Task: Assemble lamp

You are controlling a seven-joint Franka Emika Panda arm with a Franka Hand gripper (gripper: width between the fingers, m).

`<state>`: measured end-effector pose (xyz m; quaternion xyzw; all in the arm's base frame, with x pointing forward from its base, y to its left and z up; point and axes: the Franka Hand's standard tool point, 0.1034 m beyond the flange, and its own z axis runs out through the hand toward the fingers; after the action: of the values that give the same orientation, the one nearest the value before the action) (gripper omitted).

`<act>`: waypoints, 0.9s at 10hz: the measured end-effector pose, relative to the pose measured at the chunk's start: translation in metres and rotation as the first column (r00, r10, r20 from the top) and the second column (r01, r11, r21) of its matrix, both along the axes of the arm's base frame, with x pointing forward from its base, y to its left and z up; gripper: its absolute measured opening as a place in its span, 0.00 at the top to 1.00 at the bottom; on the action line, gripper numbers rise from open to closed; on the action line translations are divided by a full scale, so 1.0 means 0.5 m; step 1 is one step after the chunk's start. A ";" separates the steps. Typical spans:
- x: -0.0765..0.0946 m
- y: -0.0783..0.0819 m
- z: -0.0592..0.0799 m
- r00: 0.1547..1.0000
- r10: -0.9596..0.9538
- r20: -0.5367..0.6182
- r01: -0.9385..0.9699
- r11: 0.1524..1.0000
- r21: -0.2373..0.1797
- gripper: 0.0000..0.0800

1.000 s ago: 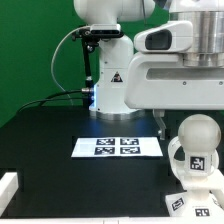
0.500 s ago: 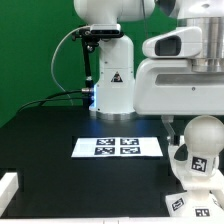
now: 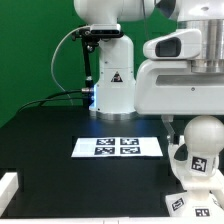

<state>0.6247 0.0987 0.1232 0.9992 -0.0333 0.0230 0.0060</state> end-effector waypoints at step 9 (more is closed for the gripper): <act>0.003 -0.011 -0.003 0.926 -0.377 0.025 0.377 0.926 0.021 0.29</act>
Offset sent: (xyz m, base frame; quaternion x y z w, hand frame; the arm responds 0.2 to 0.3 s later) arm 0.0000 0.0000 0.0000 0.0000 0.0000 0.0000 1.0000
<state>0.6264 0.0929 0.1219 0.9738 -0.2249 0.0352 0.0019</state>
